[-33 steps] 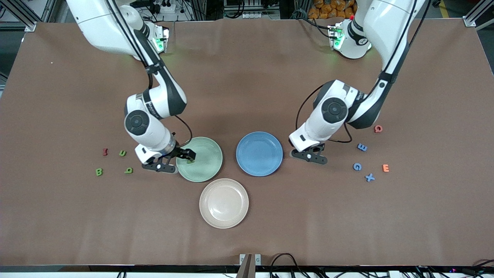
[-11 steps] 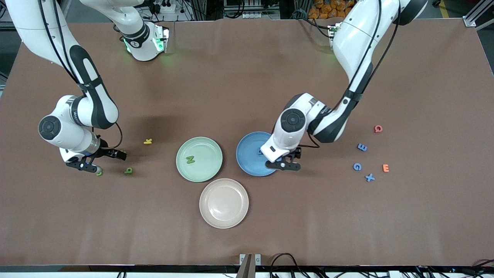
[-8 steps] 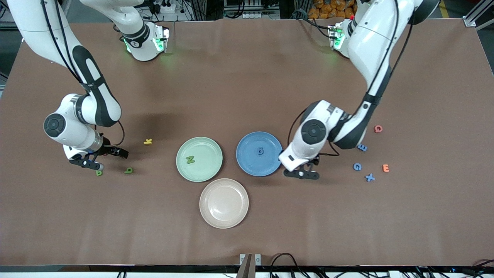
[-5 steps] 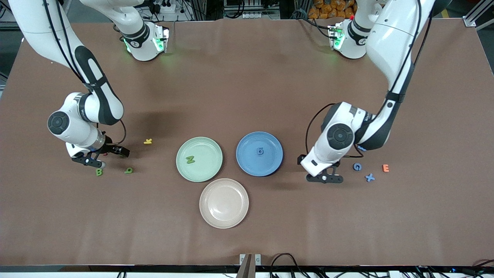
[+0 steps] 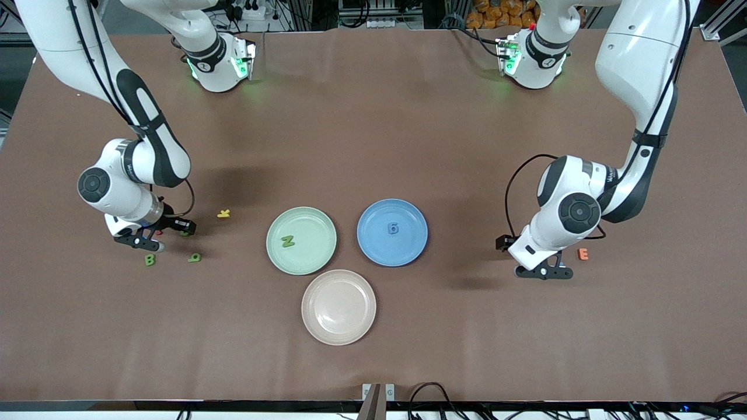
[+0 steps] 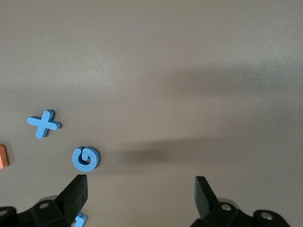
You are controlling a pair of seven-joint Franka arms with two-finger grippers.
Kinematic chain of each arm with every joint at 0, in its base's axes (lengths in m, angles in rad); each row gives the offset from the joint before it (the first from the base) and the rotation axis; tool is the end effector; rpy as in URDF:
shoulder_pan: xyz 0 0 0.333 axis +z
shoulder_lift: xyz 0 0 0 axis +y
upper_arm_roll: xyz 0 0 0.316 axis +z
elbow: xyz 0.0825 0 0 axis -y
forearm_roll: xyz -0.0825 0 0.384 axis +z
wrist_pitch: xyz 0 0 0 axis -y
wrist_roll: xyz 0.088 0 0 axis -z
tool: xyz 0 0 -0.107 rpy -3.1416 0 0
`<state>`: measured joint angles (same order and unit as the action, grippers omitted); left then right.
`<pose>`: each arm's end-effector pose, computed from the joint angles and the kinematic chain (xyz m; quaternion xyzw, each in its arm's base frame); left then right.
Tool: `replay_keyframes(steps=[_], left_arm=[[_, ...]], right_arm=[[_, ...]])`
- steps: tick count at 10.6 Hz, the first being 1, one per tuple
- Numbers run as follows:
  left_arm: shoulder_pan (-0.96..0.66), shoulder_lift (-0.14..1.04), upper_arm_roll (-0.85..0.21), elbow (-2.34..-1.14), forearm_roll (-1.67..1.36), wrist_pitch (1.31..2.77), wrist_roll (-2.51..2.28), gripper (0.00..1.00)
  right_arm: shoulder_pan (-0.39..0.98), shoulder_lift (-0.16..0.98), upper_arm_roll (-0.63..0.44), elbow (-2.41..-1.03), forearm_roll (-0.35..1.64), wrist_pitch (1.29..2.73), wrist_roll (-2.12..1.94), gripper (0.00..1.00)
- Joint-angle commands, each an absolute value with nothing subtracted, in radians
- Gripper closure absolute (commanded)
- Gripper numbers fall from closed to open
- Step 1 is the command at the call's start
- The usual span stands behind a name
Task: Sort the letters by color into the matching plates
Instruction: 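Grasp the green u with the right gripper while the left gripper grasps the G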
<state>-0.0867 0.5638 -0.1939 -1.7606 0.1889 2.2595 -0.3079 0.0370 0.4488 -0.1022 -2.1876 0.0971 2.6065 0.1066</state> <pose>0.6355 -0.1671 0.2468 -0.9989 0.0350 0.0184 0.0258 0.5531 -0.0395 0.1776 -0.9923 0.1229 0.0130 0.0017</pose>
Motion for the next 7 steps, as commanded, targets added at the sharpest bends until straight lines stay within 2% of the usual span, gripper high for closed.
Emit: replay_keyframes(steps=[1,3,7], left_arm=[[-0.043,0.483,-0.207,-1.937,0.213,2.421,-0.267,0.0],[-0.02,0.477,-0.207,-1.983,0.213,2.48,-0.218,0.0],[0.037,0.494,-0.207,-1.983,0.213,2.5,-0.19,0.0]], right_arm=[[0.038,0.429,-0.098,-2.21,0.091,2.619,0.101,0.54],[0.04,0.434,-0.098,-2.21,0.089,2.619,0.101,0.63],[0.048,0.436,-0.098,-2.209,0.087,2.617,0.097,0.76]])
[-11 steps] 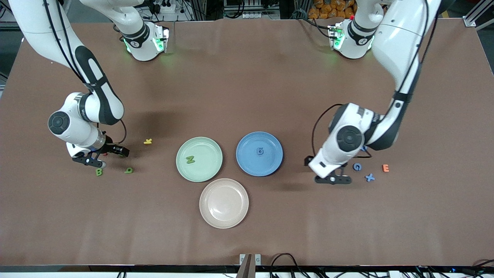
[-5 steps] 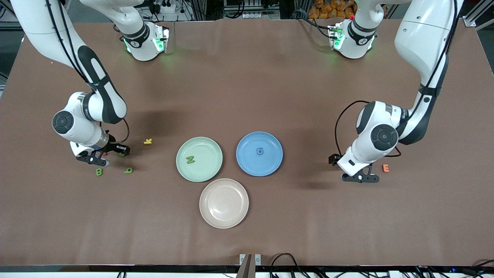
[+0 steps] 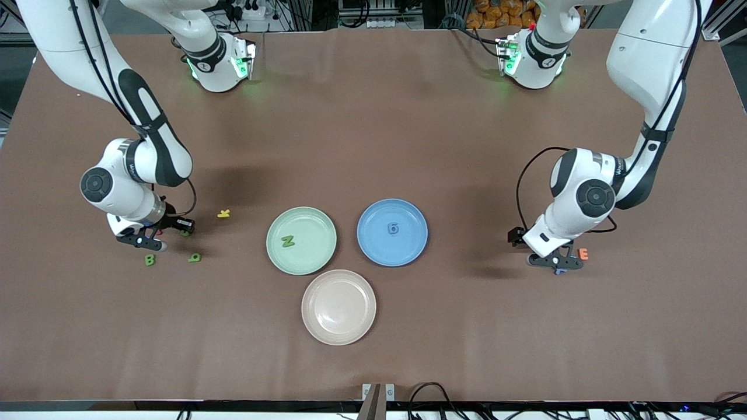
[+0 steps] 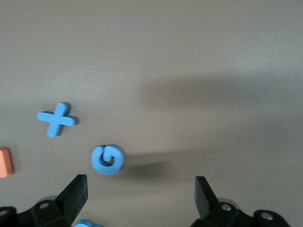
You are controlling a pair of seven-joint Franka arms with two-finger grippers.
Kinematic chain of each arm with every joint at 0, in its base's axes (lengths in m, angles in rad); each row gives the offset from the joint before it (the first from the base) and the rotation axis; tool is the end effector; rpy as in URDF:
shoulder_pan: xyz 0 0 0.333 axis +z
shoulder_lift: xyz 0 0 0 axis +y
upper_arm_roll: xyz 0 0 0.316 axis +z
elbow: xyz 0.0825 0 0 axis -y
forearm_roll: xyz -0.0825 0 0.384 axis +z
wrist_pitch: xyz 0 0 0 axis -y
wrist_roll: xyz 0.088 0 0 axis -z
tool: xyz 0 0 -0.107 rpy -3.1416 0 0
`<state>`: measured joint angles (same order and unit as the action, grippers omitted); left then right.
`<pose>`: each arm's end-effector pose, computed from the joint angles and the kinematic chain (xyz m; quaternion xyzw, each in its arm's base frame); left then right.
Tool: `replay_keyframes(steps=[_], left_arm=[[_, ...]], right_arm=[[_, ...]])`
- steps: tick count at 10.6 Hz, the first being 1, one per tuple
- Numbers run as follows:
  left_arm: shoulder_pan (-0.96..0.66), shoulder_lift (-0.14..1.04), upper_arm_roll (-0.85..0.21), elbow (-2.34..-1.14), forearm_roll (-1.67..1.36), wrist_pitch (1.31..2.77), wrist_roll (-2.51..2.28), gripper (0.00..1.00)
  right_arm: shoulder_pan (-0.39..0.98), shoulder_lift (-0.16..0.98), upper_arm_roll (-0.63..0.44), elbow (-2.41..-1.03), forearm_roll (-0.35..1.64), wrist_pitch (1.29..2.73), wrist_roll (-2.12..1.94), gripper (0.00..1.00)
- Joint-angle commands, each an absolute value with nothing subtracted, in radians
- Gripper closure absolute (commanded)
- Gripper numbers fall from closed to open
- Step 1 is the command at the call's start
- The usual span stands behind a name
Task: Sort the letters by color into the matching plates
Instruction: 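Grasp the green u with the right gripper while the left gripper grasps the G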
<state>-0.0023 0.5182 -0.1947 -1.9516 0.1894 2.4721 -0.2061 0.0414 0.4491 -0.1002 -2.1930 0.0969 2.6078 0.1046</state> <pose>0.6098 -0.1178 0.2163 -0.9983 0.0565 -0.0107 0.0094 0.5513 -0.0359 0.1756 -0.9928 0.1189 0.0153 0.0018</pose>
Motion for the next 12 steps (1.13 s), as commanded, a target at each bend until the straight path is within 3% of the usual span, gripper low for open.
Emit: replay_keyframes(steps=[1,4,7,12], left_arm=[[0.049,0.503,-0.207,-1.986,0.213,2.52,-0.18,0.0],[0.072,0.521,-0.206,-2.022,0.215,2.603,-0.17,0.0],[0.077,0.546,-0.204,-2.019,0.215,2.617,-0.169,0.0],[0.075,0.597,-0.198,-1.982,0.213,2.617,-0.155,0.0]], right_arm=[[0.049,0.433,-0.098,-2.209,0.084,2.615,0.094,0.77],[0.051,0.42,-0.091,-2.165,0.052,2.591,-0.012,0.8],[0.078,0.416,-0.086,-2.06,0.052,2.452,-0.064,0.8],[0.17,0.417,-0.081,-2.004,0.058,2.441,-0.061,0.8]])
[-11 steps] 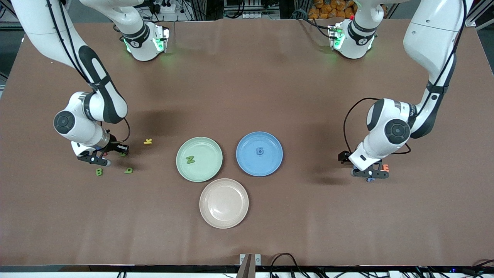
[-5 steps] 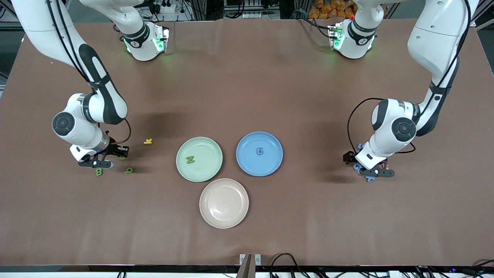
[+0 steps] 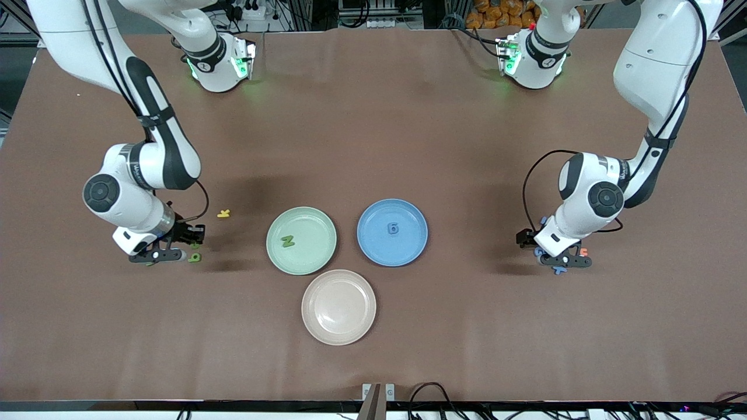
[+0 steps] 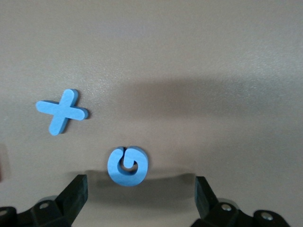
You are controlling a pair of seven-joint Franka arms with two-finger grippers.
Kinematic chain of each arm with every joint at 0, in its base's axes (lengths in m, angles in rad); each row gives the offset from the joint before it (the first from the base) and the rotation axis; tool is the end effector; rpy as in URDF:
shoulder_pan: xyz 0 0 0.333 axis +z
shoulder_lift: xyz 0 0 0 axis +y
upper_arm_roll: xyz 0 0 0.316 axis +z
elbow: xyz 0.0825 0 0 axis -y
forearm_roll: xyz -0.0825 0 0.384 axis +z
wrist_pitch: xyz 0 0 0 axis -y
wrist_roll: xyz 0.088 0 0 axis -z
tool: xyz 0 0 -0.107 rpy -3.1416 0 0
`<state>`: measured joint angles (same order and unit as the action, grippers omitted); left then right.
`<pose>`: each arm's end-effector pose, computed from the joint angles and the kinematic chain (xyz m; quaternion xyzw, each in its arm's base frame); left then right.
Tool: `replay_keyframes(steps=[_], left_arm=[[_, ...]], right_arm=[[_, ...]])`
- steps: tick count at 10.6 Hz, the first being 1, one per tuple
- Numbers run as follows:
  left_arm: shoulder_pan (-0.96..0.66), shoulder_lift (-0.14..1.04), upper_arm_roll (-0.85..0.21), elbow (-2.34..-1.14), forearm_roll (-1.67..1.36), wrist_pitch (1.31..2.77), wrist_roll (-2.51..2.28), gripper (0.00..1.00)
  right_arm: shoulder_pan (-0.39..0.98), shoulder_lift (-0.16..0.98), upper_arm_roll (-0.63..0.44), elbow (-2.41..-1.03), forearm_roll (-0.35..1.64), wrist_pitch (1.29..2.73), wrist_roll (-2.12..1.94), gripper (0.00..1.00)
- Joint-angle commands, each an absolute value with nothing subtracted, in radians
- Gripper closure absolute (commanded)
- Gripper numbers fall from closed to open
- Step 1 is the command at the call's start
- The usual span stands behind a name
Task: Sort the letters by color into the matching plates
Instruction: 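Place the u on the green plate while the left gripper lifts the G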
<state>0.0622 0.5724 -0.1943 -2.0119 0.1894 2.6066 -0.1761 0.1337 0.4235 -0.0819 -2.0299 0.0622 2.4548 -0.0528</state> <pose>0.5998 -0.0822 0.1730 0.9989 -0.0426 0.0190 0.0054 0.6001 0.0322 0.2369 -0.9995 -0.0319 -0.0017 0.0029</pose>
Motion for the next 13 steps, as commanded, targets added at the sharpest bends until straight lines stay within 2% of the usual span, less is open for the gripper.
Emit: replay_keyframes(steps=[1,7,8,9,10,13], left_arm=[[0.075,0.598,-0.198,-1.979,0.213,2.617,-0.137,0.0],[0.087,0.601,-0.195,-1.973,0.213,2.615,-0.103,0.0],[0.089,0.6,-0.195,-1.973,0.213,2.615,-0.091,0.41],[0.092,0.6,-0.195,-1.973,0.213,2.614,-0.084,0.97],[0.092,0.6,-0.195,-1.973,0.213,2.614,-0.084,1.0],[0.086,0.6,-0.195,-1.973,0.213,2.614,-0.094,1.0]], right_arm=[[0.199,0.42,-0.08,-1.984,0.061,2.439,-0.057,0.8],[0.34,0.443,-0.081,-1.904,0.063,2.424,-0.064,0.8],[0.359,0.457,-0.081,-1.879,0.063,2.41,-0.064,0.8],[0.38,0.472,-0.081,-1.849,0.063,2.395,-0.063,0.8],[0.402,0.491,-0.081,-1.823,0.061,2.381,-0.063,0.8],[0.452,0.521,-0.081,-1.792,0.058,2.379,-0.063,0.8]])
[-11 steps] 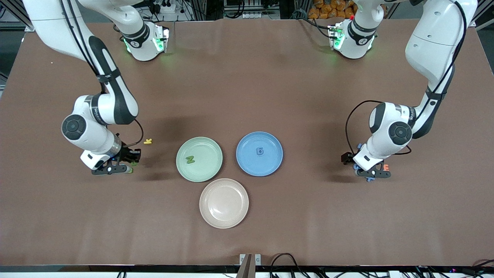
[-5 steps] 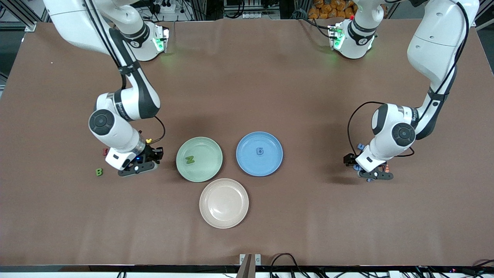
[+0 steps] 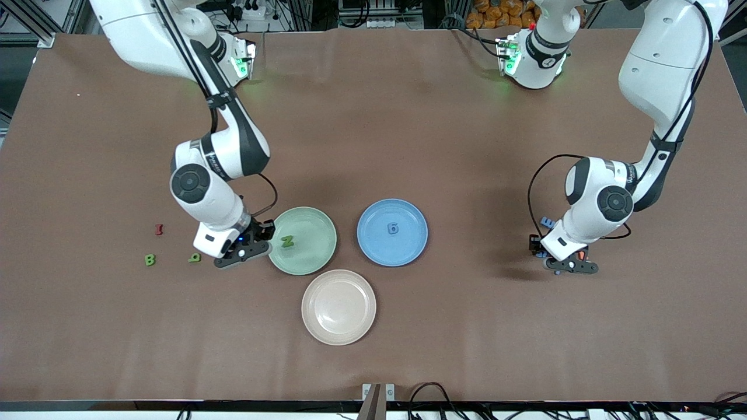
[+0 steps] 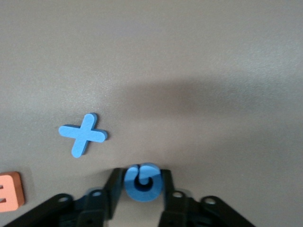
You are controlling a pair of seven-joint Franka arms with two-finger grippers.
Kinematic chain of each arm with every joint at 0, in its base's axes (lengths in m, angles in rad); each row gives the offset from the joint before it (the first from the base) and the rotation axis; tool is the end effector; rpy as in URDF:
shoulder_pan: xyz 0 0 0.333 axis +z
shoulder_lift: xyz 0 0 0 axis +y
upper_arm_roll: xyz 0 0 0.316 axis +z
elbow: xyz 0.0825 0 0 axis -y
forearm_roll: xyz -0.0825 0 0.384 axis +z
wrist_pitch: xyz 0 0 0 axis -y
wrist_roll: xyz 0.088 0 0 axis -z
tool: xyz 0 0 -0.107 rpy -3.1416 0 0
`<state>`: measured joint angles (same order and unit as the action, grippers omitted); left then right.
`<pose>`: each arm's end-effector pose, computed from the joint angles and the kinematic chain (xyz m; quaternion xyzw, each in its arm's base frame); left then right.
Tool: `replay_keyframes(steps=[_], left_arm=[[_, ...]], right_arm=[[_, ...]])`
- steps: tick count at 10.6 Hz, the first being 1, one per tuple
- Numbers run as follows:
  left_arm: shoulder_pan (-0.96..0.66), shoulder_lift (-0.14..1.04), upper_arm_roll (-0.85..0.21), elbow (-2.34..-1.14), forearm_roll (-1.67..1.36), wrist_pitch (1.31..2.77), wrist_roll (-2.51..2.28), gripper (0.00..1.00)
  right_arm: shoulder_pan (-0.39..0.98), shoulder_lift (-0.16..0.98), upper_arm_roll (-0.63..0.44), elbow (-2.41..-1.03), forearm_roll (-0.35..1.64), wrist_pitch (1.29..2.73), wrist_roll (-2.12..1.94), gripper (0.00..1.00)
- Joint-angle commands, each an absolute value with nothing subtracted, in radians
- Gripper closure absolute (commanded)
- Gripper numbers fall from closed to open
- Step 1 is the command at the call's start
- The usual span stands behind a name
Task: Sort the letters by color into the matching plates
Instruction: 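Place the u on the green plate while the left gripper lifts the G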
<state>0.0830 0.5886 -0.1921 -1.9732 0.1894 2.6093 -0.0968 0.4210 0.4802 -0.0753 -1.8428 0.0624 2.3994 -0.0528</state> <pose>0.6140 -0.0683 0.1776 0.9971 -0.0688 0.0318 0.0054 0.6120 0.2246 0.2738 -0.9827 -0.1809 -0.0380 0.0104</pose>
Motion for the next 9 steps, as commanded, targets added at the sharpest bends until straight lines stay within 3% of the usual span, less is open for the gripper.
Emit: replay_keyframes(steps=[1,2,3,4,5,9], left_arm=[[0.083,0.6,-0.195,-1.973,0.213,2.614,-0.097,1.0],[0.083,0.598,-0.195,-1.973,0.213,2.614,-0.098,1.0],[0.08,0.595,-0.196,-1.967,0.213,2.614,-0.103,1.0],[0.077,0.591,-0.196,-1.959,0.206,2.606,-0.106,1.0],[0.075,0.588,-0.196,-1.957,0.203,2.599,-0.115,1.0],[0.049,0.578,-0.209,-1.904,0.198,2.499,-0.165,1.0]], right_arm=[[0.462,0.525,-0.08,-1.79,0.058,2.381,-0.063,0.8],[0.468,0.531,-0.077,-1.787,0.058,2.381,-0.063,0.79],[0.468,0.535,-0.077,-1.786,0.06,2.381,-0.06,0.66],[0.468,0.537,-0.077,-1.784,0.064,2.379,-0.054,0.06],[0.463,0.535,-0.077,-1.784,0.066,2.379,-0.054,0.0],[0.417,0.523,-0.08,-1.781,0.063,2.355,-0.102,0.0]])
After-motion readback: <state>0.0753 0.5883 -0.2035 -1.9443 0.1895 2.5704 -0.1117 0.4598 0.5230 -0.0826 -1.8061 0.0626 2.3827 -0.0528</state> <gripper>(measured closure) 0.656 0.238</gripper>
